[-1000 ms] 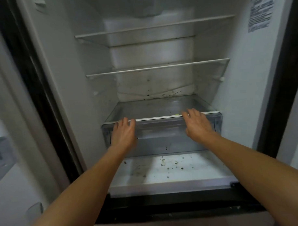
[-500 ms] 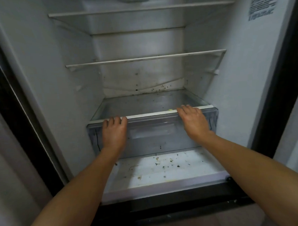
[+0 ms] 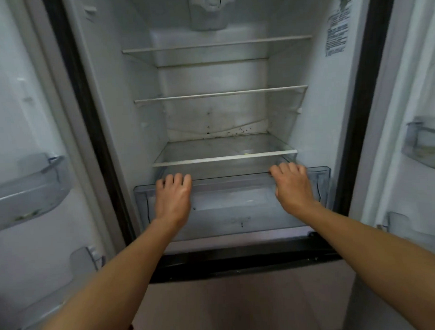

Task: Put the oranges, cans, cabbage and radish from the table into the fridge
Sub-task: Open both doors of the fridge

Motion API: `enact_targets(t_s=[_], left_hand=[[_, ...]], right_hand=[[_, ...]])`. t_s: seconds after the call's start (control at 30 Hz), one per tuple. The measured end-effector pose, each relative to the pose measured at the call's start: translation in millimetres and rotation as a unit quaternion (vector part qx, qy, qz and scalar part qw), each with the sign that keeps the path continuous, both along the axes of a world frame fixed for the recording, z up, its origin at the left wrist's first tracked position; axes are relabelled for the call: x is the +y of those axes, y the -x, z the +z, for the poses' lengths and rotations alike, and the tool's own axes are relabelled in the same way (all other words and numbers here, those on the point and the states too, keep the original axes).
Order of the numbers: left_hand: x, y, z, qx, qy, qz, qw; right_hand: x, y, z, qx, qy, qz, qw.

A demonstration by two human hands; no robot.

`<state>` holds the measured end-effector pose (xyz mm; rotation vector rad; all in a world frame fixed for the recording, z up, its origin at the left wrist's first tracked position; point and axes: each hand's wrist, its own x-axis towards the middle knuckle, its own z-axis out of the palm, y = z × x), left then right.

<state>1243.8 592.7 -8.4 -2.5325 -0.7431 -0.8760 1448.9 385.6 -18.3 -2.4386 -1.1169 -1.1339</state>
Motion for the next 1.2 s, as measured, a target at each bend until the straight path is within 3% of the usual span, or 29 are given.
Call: enact_targets(t_s=[0.23, 0.4, 0.57, 0.8, 1.0, 1.2], left_hand=[[-41.9, 42.7, 2.2, 0.004, 0.006, -0.011, 1.000], [-55.8, 60.9, 7.5, 0.044, 0.070, -0.027, 0.996], [-68.4, 84.3, -5.8, 0.084, 0.082, -0.021, 0.993], [-97.7, 166.5, -47.4, 0.006, 0.121, -0.066, 0.990], [-108.7, 308.1, -109.3, 0.088, 0.241, 0.042, 0.966], [-114.4, 489.6, -149.2, 0.047, 0.288, 0.220, 0.931]], right_hand=[[-45.4, 40.9, 1.8, 0.031, -0.002, 0.015, 0.999], [-55.4, 60.2, 9.4, 0.103, 0.050, 0.010, 0.993], [-60.3, 71.8, 4.8, 0.095, 0.101, -0.017, 0.990], [-32.5, 149.3, -12.3, 0.030, 0.029, 0.187, 0.982], [19.0, 265.3, -70.2, 0.140, 0.115, 0.291, 0.939], [56.3, 417.1, -97.7, 0.170, 0.174, 0.398, 0.884]])
